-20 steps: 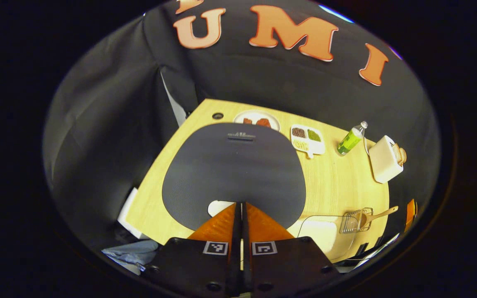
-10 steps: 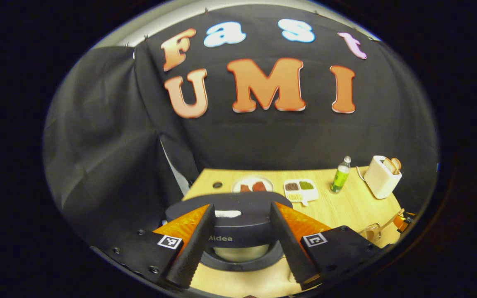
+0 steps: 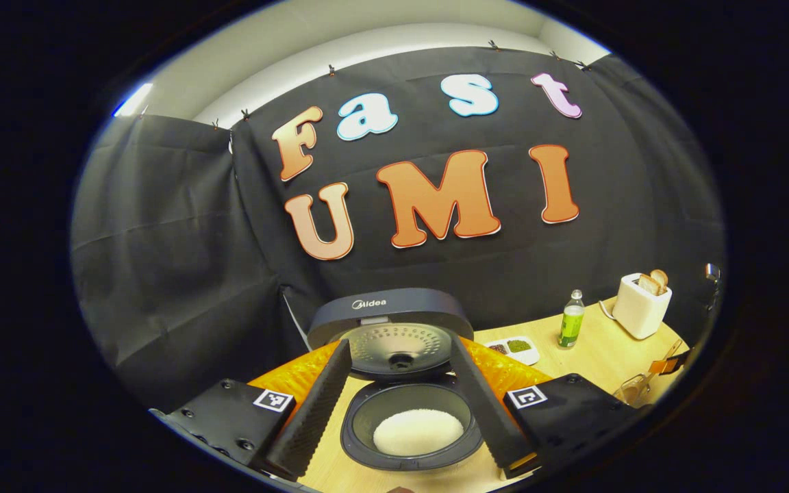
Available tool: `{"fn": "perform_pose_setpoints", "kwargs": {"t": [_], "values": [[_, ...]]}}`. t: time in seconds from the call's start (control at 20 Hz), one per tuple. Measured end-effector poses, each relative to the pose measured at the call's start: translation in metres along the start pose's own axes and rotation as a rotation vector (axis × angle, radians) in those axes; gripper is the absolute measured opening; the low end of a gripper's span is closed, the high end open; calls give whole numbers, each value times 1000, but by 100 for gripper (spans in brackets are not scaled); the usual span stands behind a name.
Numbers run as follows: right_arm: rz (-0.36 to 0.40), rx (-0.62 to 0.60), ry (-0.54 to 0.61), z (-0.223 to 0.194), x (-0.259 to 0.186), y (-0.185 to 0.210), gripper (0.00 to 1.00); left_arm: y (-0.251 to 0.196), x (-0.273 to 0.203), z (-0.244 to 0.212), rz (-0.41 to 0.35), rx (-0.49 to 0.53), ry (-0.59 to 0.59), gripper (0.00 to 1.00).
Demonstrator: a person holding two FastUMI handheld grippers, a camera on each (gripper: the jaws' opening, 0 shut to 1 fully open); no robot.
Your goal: Close the left gripper, press the button to open the rice cooker; take a wooden spoon from the chopstick holder with the right hand, scoop a spoonful of rice and pour it into the rice cooker, then put the wooden spoon back into the chopstick holder.
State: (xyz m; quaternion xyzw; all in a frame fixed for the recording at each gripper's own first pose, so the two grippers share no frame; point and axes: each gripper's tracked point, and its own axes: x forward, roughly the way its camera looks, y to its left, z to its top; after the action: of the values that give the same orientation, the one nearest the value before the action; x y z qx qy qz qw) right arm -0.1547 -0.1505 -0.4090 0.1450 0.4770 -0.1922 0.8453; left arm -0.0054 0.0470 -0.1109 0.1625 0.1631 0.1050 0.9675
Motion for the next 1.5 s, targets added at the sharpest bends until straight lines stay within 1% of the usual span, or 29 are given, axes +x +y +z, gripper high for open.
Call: {"fn": "perform_pose_setpoints", "kwargs": {"t": [0.05, 0.1, 0.15, 0.2, 0.25, 0.3, 0.4, 0.45, 0.5, 0.8, 0.85, 0.9, 1.1, 1.3, 1.35, 1.4, 1.45, 1.5], "values": [[2, 19, 2, 1, 4, 2, 83, 0, -1, -2, 4, 3, 5, 92], [3, 31, -3, 3, 6, 3, 79, -1, -4, -4, 3, 5, 11, 92], [-3, 31, -3, 2, 9, 3, 75, 0, -6, -5, 6, 6, 15, 100], [-11, 26, -3, 0, 9, 2, 67, -1, -7, -6, 7, 8, 14, 100], [-14, 24, -7, 1, 11, 4, 63, -1, -9, -6, 7, 10, 13, 100], [-19, 29, -9, 1, 10, 4, 51, -1, -10, -8, 7, 13, 14, 100], [-52, 47, 2, -3, 12, 0, 39, -2, -11, -11, 7, 22, 19, 100], [-45, 64, 0, -2, 11, 3, 28, -3, -11, -12, 3, 24, 23, 100], [-42, 76, 0, -1, 10, 4, 23, -3, -11, -14, 2, 25, 26, 100], [-24, 14, -57, 6, -3, 19, 14, -2, -9, -23, -7, 12, 44, 100], [-21, 10, -66, 10, -7, 22, 14, -1, -8, -24, -10, 5, 45, 96], [-11, 9, -81, 14, -13, 25, 13, -1, -8, -26, -14, -1, 49, 100], [19, -11, -163, 42, -40, 40, 13, 4, -6, -28, -20, -29, 55, 100], [72, -30, -241, 69, -79, 63, 13, 10, -5, -36, -31, -73, 67, 100], [97, -32, -248, 72, -90, 73, 13, 12, -4, -37, -32, -89, 66, 92], [122, -36, -249, 72, -97, 82, 13, 12, -4, -39, -35, -105, 68, 94], [144, -37, -243, 69, -104, 91, 13, 14, -3, -43, -34, -115, 77, 100], [163, -41, -236, 65, -109, 100, 13, 17, -1, -48, -29, -118, 87, 100]]}}
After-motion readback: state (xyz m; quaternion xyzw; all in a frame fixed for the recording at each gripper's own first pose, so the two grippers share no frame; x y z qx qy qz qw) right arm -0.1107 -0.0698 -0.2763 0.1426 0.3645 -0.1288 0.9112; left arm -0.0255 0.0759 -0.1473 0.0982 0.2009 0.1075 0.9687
